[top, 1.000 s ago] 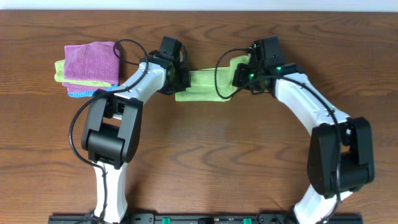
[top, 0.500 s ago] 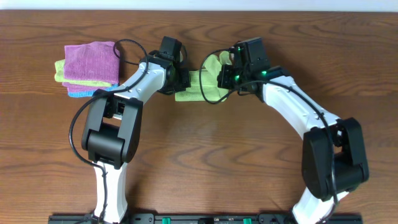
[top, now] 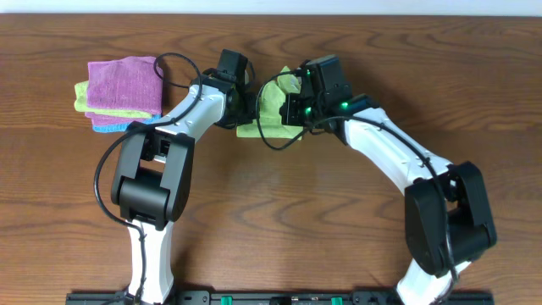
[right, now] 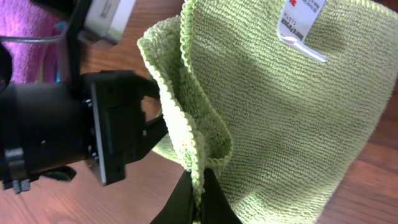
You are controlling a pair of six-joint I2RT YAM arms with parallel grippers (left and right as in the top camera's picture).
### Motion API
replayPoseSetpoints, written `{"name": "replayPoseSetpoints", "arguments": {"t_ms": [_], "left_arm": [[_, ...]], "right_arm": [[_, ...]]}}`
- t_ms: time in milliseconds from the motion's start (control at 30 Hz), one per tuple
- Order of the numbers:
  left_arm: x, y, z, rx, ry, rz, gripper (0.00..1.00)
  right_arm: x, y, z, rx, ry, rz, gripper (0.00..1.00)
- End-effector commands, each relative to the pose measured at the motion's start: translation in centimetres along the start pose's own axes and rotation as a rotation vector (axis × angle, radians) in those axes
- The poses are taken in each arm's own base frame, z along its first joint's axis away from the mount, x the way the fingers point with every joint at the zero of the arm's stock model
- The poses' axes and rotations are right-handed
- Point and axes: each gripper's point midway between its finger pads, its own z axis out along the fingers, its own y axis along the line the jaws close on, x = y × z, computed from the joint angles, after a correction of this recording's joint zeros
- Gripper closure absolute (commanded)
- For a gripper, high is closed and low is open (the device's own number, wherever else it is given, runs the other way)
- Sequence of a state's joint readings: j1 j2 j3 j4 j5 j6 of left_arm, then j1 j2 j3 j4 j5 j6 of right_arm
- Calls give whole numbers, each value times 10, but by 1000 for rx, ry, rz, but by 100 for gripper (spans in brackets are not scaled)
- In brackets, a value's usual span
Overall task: Fold the cloth
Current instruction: 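Lift the strip's right end with the right gripper toward the left gripper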
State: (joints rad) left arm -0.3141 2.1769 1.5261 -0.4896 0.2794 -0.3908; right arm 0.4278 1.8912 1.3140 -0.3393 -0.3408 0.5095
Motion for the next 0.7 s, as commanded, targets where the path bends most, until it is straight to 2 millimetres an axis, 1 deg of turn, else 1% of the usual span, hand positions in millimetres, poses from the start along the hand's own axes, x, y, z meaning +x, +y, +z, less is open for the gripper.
{"name": "replayPoseSetpoints", "arguments": {"t_ms": [0,167,333,433,533,667], "left_arm": [[-11,12,-5,-48,-37,6,94],[-13,11,-5,-44,-45,8,94],[-12,11,-9,-46,-41,7,94],[-15,6,-19,-38,-59,28,94],[-22,1,-34,-29,-93,55,94],[-29,2,-51,-34,-126,50,94]], "right_arm": [[5,16,-1,-35,8,-7,99],[8,26,0,-56,14,-21,99],[5,32,-2,-65,7,-31,99],[4,33,-2,-65,5,-32,99],[3,33,-3,-66,4,-32,99],[1,35,-4,-69,-2,-35,99]]}}
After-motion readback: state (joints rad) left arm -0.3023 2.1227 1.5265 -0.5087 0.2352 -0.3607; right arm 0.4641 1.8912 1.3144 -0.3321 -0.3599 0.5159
